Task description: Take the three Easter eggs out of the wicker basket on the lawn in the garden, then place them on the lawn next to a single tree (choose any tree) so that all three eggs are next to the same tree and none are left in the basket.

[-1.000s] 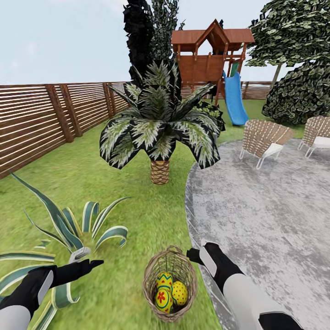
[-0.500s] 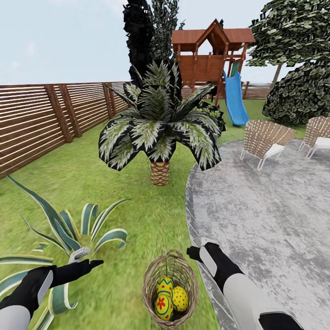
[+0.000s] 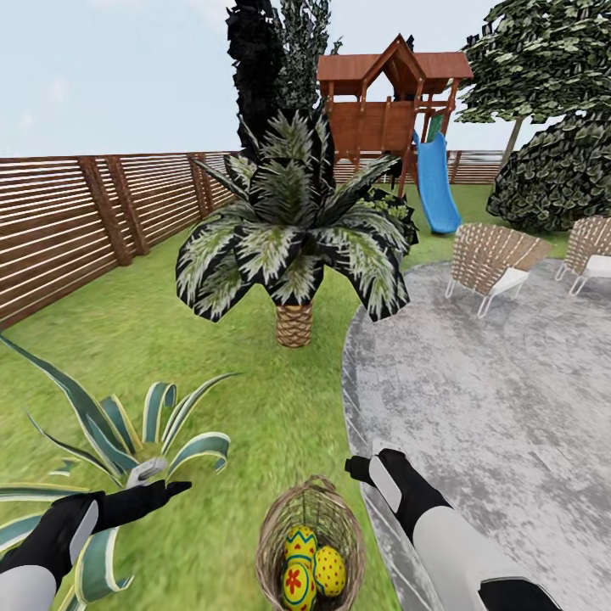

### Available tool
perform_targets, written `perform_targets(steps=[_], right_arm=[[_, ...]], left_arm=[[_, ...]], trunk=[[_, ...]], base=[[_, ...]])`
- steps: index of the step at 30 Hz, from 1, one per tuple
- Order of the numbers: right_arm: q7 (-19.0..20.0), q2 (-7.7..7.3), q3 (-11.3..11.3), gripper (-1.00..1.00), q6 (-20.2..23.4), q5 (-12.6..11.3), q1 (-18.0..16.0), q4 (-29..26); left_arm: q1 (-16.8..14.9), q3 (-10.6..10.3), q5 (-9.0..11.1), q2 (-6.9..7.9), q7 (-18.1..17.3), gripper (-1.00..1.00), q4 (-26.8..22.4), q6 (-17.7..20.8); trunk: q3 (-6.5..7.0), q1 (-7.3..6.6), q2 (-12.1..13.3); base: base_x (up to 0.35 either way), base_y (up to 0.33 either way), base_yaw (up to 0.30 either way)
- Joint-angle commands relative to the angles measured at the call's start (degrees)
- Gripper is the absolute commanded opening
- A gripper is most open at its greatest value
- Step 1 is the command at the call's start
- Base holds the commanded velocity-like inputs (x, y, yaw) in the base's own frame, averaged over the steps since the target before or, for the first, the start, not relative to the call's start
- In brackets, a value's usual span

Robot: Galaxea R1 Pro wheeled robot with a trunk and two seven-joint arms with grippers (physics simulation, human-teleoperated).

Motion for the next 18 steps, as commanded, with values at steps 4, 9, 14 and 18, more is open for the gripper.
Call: perform_targets(steps=[4, 9, 14, 18], right_arm=[[-0.4, 0.00, 0.1, 1.00, 0.2, -0.5, 0.0, -0.1], [-0.4, 0.00, 0.1, 1.00, 0.2, -0.5, 0.0, -0.2], [-0.4, 0.00, 0.1, 1.00, 0.2, -0.5, 0.0, -0.2], [-0.4, 0.00, 0.1, 1.00, 0.2, -0.5, 0.0, -0.2]], left_arm=[[-0.1, 0.3, -0.1, -0.02, -0.3, 1.00, 0.0, 0.5], [-0.1, 0.2, -0.1, -0.07, -0.2, 1.00, 0.0, 0.5], [-0.1, 0.1, -0.1, -0.08, -0.2, 1.00, 0.0, 0.5], [-0.1, 0.1, -0.1, -0.08, -0.2, 1.00, 0.0, 0.5]], trunk=[[-0.12, 0.07, -0.1], [-0.12, 0.07, -0.1], [-0.12, 0.07, -0.1], [-0.12, 0.07, -0.1]], base=[[0.296, -0.062, 0.077], [0.264, -0.163, 0.234], [0.194, -0.181, 0.280], [0.066, -0.183, 0.283]])
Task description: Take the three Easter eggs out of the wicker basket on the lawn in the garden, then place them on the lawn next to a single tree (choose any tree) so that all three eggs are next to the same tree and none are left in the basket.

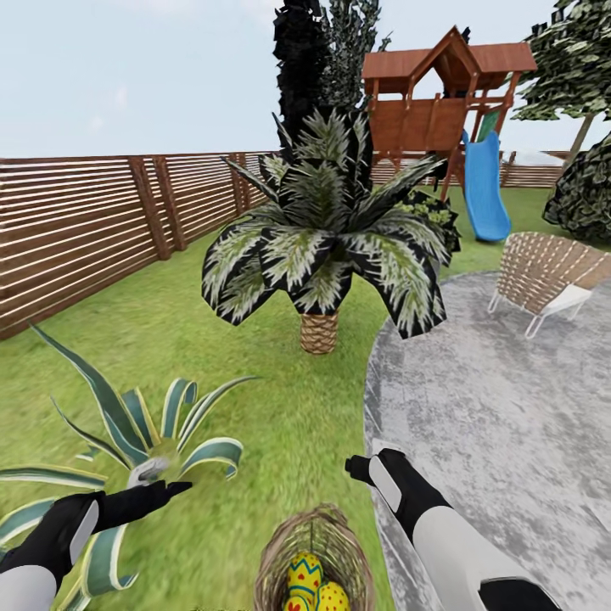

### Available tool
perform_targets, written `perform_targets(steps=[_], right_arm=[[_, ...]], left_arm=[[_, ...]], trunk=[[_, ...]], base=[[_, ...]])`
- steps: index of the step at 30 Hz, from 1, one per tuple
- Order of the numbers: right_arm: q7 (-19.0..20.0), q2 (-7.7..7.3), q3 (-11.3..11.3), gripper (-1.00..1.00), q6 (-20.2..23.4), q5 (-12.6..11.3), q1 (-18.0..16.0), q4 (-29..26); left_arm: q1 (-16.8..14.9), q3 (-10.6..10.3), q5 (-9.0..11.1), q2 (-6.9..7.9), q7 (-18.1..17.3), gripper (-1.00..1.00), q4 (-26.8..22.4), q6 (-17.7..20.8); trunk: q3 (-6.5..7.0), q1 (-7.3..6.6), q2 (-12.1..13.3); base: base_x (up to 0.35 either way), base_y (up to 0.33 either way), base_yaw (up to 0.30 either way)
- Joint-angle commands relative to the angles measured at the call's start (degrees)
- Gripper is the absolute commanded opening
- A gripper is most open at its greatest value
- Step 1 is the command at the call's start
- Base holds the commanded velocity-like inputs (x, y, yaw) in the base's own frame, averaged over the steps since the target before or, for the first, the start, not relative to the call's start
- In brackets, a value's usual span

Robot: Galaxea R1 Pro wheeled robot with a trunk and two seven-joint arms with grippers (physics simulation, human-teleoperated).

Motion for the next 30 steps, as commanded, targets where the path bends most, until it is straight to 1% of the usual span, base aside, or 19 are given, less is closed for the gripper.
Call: perform_targets(steps=[1, 7, 13, 16, 17, 18, 21, 25, 30], right_arm=[[-0.4, -0.01, 0.1, 1.00, 0.2, -0.5, 0.0, -0.1], [-0.4, -0.01, 0.1, 1.00, 0.2, -0.5, 0.0, -0.1], [-0.4, -0.01, 0.2, 1.00, 0.2, -0.5, 0.0, -0.1], [-0.4, -0.01, 0.2, 1.00, 0.1, -0.5, 0.0, -0.1], [-0.3, 0.17, 0.5, 1.00, -0.2, -0.6, 0.0, -0.1], [-0.3, 0.50, 0.8, 1.00, -0.5, -0.5, 0.0, -0.1], [-0.3, 0.62, 1.8, 1.00, -1.4, -0.4, 0.0, -0.1], [-0.3, 1.17, 0.6, 1.00, -1.8, -0.4, 0.0, -0.1], [-0.3, 1.36, 0.4, 1.00, -2.5, -0.5, 0.0, -0.1]], left_arm=[[-0.1, 0.3, -0.1, -0.04, -0.3, 1.00, 0.0, 0.5], [-0.1, 0.3, -0.1, -0.04, -0.3, 1.00, 0.0, 0.5], [-0.1, 0.3, -0.1, -0.04, -0.3, 1.00, 0.0, 0.5], [-0.1, 0.3, -0.1, -0.04, -0.3, 1.00, 0.0, 0.5], [-0.1, 0.1, -0.3, -0.38, -0.2, 1.00, 0.0, 0.2], [-0.1, 0.2, 0.0, -0.62, -0.1, 1.00, -0.1, 0.4], [-0.1, 0.2, 0.1, -0.64, -0.1, 1.00, -0.1, 0.4], [-0.2, 0.3, 0.1, -0.79, -0.1, 1.00, -0.1, 0.4], [-0.2, 0.2, 0.0, -0.83, 0.0, 1.00, -0.1, 0.5]], trunk=[[-0.12, 0.04, -0.1], [-0.12, 0.04, -0.1], [-0.12, 0.04, -0.1], [-0.12, 0.04, -0.1], [-0.12, 0.04, -0.1], [-0.12, 0.04, -0.1], [-0.12, 0.04, -0.1], [-0.12, 0.04, -0.1], [-0.12, 0.04, -0.1]], base=[[0.022, -0.162, 0.253], [0.007, -0.179, 0.201], [0.001, -0.142, 0.048], [0.000, -0.023, 0.007], [-0.008, 0.013, 0.000], [-0.057, 0.086, 0.000], [-0.048, 0.071, 0.000], [-0.016, 0.024, 0.000], [-0.069, 0.032, -0.001]])
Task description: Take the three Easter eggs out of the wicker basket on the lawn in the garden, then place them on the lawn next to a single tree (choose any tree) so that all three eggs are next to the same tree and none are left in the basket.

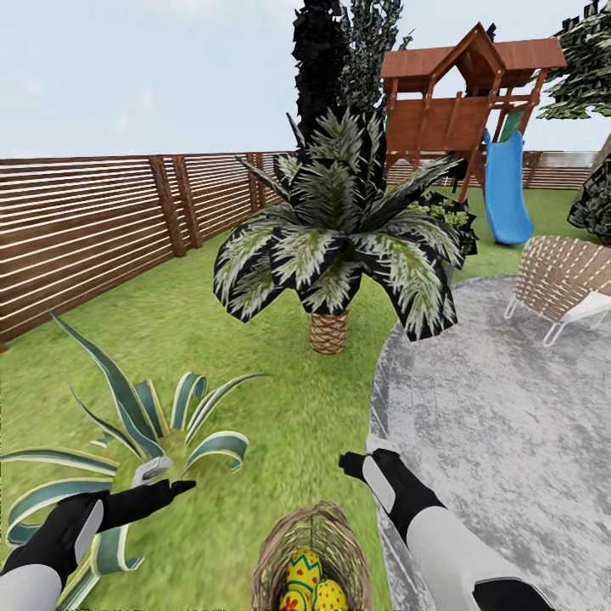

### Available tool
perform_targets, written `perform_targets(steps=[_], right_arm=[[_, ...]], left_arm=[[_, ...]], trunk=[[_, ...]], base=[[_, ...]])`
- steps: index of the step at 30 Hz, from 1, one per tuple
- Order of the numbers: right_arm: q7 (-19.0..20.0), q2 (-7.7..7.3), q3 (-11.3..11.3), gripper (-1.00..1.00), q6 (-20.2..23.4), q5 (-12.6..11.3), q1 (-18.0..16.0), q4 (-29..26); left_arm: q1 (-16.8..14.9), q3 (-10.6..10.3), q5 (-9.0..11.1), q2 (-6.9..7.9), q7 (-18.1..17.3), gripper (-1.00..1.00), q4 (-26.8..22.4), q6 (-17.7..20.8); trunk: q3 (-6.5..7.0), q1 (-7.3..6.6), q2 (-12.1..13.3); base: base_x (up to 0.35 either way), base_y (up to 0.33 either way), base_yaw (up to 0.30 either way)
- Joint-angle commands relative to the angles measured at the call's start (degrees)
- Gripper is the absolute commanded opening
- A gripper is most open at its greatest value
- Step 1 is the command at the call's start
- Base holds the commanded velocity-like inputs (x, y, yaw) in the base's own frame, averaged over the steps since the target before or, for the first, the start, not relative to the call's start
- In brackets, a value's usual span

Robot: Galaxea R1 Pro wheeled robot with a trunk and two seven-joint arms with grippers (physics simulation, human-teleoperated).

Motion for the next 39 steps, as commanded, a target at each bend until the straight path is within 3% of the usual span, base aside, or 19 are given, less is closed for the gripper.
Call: perform_targets(steps=[1, 23, 39], right_arm=[[-0.4, 0.00, 0.1, 1.00, 0.2, -0.5, 0.0, -0.1], [-0.4, 0.03, 0.1, 1.00, 0.1, -0.5, 0.0, -0.1], [-0.4, 0.04, 0.1, 1.00, 0.1, -0.5, 0.0, -0.1]], left_arm=[[-0.1, 0.2, -0.1, -0.03, -0.3, 1.00, 0.0, 0.5], [0.0, 0.3, -0.1, -0.03, -0.2, 1.00, 0.0, 0.5], [-0.1, 0.2, -0.1, -0.03, -0.2, 1.00, 0.0, 0.5]], trunk=[[-0.11, 0.02, -0.1], [1.30, 0.02, -0.1], [2.39, 0.02, -0.1]], base=[[-0.166, 0.101, -0.049], [-0.131, 0.064, -0.185], [-0.012, 0.006, -0.199]])
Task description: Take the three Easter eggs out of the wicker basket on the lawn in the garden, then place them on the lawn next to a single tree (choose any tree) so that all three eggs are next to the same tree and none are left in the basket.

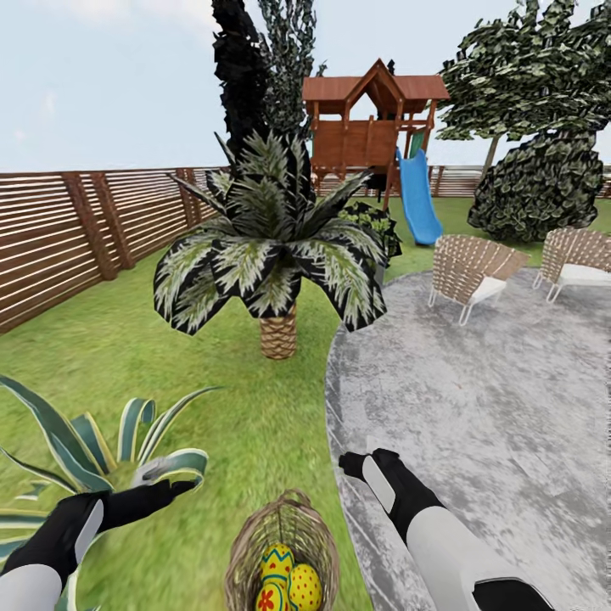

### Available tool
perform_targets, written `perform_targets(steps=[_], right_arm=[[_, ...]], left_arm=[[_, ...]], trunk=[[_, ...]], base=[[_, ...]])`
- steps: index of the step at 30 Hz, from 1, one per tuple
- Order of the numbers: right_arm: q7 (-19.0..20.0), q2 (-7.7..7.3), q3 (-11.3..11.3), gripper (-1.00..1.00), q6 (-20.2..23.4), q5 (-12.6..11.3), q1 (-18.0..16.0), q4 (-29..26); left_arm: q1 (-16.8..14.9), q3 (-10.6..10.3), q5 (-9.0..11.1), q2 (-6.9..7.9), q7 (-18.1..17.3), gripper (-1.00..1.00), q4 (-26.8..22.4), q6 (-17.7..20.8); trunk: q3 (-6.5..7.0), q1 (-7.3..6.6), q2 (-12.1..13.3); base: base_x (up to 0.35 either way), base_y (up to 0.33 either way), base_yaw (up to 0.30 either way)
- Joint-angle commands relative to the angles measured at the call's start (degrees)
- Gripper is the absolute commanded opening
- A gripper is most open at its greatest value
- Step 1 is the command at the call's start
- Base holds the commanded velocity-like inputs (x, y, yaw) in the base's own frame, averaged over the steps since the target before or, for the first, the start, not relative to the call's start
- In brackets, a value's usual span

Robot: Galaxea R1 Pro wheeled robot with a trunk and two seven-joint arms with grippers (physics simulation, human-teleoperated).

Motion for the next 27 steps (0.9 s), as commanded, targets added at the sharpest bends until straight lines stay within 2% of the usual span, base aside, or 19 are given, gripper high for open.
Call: perform_targets(steps=[1, 9, 27], right_arm=[[-0.4, 0.01, 0.1, 1.00, 0.2, -0.5, 0.0, -0.1], [-0.4, 0.02, 0.1, 1.00, 0.2, -0.5, 0.0, -0.1], [-0.4, 0.18, 0.1, 1.00, 0.2, -0.5, 0.0, -0.1]], left_arm=[[0.0, 0.3, -0.1, -0.03, -0.3, 1.00, -0.1, 0.5], [0.0, 0.2, -0.3, -0.08, -0.2, 1.00, -0.1, 0.5], [0.0, 0.0, -0.5, -0.11, 0.0, 1.00, -0.1, 0.5]], trunk=[[-0.06, 0.04, -0.1], [0.32, 0.04, -0.1], [0.35, 0.04, -0.1]], base=[[-0.006, 0.000, -0.182], [-0.142, 0.058, -0.120], [-0.012, 0.004, -0.005]])
